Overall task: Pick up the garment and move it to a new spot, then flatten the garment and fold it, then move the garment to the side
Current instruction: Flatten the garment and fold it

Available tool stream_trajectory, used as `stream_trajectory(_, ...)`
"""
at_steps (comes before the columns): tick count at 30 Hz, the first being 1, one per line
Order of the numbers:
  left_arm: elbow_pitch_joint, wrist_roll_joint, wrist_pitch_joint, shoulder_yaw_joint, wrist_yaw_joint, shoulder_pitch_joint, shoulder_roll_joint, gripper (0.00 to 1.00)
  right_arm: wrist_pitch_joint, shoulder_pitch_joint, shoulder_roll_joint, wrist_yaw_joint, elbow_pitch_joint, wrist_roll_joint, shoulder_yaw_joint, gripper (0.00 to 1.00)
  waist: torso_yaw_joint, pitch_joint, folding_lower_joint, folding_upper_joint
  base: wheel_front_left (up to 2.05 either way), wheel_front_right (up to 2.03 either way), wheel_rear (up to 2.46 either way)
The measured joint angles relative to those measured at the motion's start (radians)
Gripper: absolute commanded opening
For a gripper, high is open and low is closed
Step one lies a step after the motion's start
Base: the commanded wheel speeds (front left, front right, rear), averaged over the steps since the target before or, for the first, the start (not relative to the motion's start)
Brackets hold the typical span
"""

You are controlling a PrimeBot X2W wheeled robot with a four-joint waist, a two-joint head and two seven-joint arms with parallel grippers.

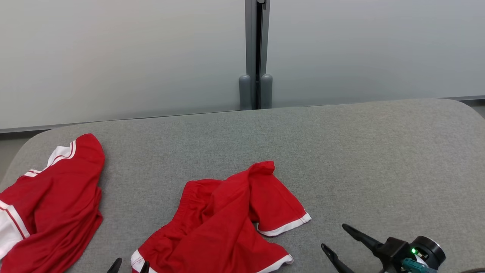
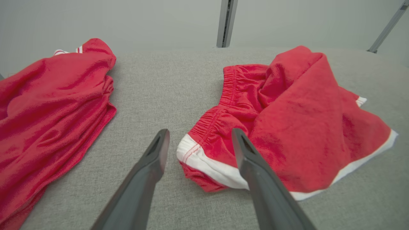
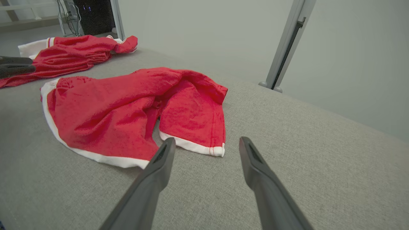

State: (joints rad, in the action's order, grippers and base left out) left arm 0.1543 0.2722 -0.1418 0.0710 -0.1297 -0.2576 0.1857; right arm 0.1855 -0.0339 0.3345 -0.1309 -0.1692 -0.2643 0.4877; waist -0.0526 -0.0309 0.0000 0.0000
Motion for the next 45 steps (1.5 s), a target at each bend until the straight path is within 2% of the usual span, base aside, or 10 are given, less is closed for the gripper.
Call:
stream_trajectory(3,-0.028,0.045,0.134,0.036,0.0,0.005,0.021,1.0,-0.115,-0.042,0.11,0.0,0.018,-0.079,0.154,1.0,0.007,0.004,0.0,0.0,0.0,0.0,0.0)
stream_trajectory(7,-0.044,0.073,0.215,0.047,0.0,0.012,0.049,1.0,-0.18,-0.081,0.146,0.0,0.02,-0.146,0.276,1.0,0.011,0.023,0.0,0.0,0.0,0.0,0.0)
stream_trajectory(27,-0.089,0.157,0.331,0.102,0.0,0.108,0.09,1.0,-0.074,-0.29,0.041,0.0,-0.156,-0.196,0.472,1.0,0.05,0.172,0.0,0.0,0.0,0.0,0.0)
stream_trajectory(28,-0.086,0.163,0.331,0.104,0.0,0.11,0.09,1.0,-0.068,-0.295,0.04,0.0,-0.162,-0.201,0.477,0.98,0.051,0.175,0.0,0.0,0.0,0.0,0.0)
stream_trajectory(29,-0.082,0.17,0.335,0.11,0.0,0.113,0.093,1.0,-0.062,-0.3,0.04,0.0,-0.168,-0.203,0.483,0.82,0.051,0.178,0.0,0.0,0.0,0.0,0.0)
stream_trajectory(30,-0.078,0.177,0.335,0.116,0.0,0.115,0.094,0.55,-0.058,-0.306,0.04,0.0,-0.17,-0.204,0.492,0.31,0.051,0.181,0.0,0.0,0.0,0.0,0.0)
stream_trajectory(31,-0.074,0.181,0.336,0.119,0.0,0.117,0.095,0.0,-0.051,-0.311,0.037,0.0,-0.17,-0.215,0.5,0.0,0.051,0.182,0.0,0.0,0.0,0.0,0.0)
stream_trajectory(35,-0.09,0.243,0.351,0.165,0.0,0.119,0.106,0.0,-0.015,-0.325,0.03,0.0,-0.157,-0.295,0.509,0.0,0.042,0.183,0.0,0.0,0.0,0.0,0.0)
stream_trajectory(38,-0.172,0.322,0.339,0.156,0.0,0.119,0.104,0.0,0.021,-0.337,0.045,0.0,-0.094,-0.382,0.469,0.0,0.03,0.183,0.0,0.0,0.0,0.0,0.0)
stream_trajectory(45,-0.494,0.475,0.392,0.118,0.006,0.139,0.106,0.0,0.041,-0.38,0.215,0.0,0.144,-0.492,0.309,0.0,-0.017,0.188,0.0,0.0,0.0,0.0,0.0)
